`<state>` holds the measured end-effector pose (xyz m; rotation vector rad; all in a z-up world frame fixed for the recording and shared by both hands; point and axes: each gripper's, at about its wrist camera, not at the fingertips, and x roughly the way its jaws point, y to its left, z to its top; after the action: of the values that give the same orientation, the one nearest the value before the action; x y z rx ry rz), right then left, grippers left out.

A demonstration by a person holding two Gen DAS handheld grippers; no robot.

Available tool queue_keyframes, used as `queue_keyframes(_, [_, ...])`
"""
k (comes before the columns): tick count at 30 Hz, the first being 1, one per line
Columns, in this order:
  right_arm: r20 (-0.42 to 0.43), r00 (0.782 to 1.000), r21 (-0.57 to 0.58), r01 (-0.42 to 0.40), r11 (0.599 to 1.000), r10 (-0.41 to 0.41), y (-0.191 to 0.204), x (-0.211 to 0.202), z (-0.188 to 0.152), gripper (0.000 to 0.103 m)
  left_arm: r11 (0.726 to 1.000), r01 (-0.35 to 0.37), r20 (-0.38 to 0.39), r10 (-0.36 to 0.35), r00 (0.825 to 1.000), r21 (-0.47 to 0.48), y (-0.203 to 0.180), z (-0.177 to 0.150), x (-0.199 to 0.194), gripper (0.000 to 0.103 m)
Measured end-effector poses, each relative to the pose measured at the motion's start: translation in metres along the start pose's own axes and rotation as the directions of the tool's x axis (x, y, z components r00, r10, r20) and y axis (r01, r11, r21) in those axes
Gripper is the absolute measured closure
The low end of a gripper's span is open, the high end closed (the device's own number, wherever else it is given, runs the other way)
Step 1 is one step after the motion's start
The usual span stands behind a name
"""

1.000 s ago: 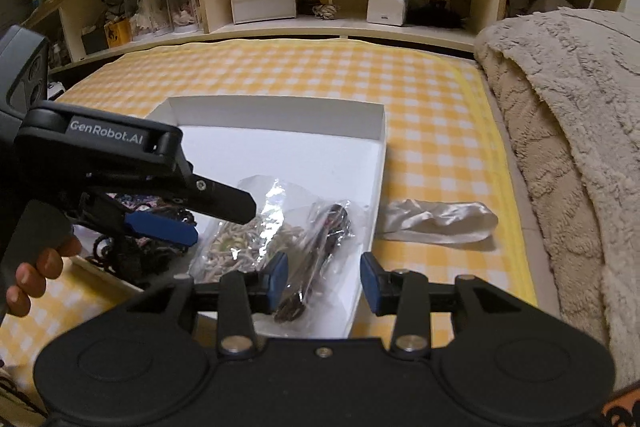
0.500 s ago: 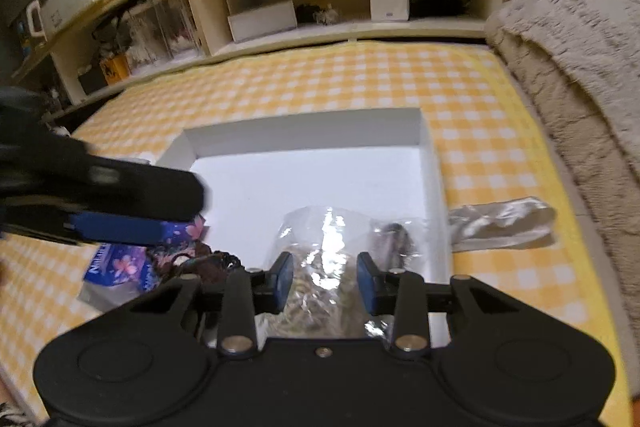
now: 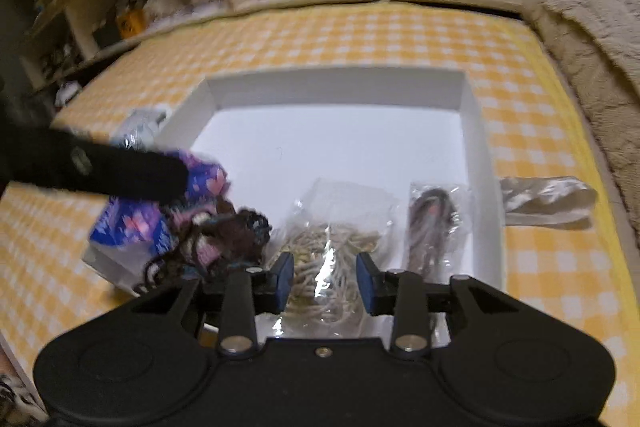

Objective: Organize soft objects
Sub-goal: 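Open both tools to release the bags and lift away from the box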

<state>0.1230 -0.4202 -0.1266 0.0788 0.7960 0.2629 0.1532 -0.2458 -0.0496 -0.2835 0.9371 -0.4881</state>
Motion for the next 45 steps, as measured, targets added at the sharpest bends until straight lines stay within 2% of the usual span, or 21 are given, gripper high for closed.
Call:
queue_keyframes(6, [0.08,0.997,0.038,0.017,0.999,-0.02,-0.002,-0.048,0.004,0.065,0.998,-0.013,0.009,0.013,1.0,0.058,-0.008,-0.002,-0.011,0.024])
queue_keyframes(14, [0.145,0.987,0.108,0.057,0.993,-0.072,-0.006,-0.094,0.008,0.053,0.992,-0.051,0.052,0.046,0.998,0.113,-0.013,-0.005,-0.035,0.022])
queue_keyframes(20, [0.175,0.979,0.13,0.077,0.988,-0.099,0.001,-0.121,0.002,0.026,0.989,-0.089,0.074,0.08,0.994,0.12,-0.009,-0.009,-0.051,0.007])
queue_keyframes(22, [0.181,0.976,0.118,0.098,0.988,-0.118,0.008,-0.128,0.0,0.011,0.987,-0.094,0.078,0.084,0.993,0.13,-0.009,-0.011,-0.056,0.003])
queue_keyframes(24, [0.192,0.972,0.113,0.118,0.987,-0.138,0.014,-0.135,-0.002,0.002,0.984,-0.106,0.087,0.094,0.992,0.143,-0.008,-0.014,-0.062,0.0])
queue_keyframes(28, [0.211,0.961,0.132,0.155,0.979,-0.18,0.022,-0.147,-0.005,0.0,0.973,-0.145,0.111,0.126,0.986,0.179,-0.009,-0.019,-0.073,0.0])
queue_keyframes(39, [0.189,0.951,0.13,0.224,0.966,-0.246,0.043,-0.163,-0.003,0.0,0.96,-0.158,0.158,0.123,0.98,0.233,-0.005,-0.026,-0.106,0.0])
queue_keyframes(45, [0.221,0.94,0.108,0.242,0.964,-0.26,0.062,-0.168,0.005,0.0,0.954,-0.171,0.183,0.128,0.975,0.245,0.005,-0.023,-0.125,0.0])
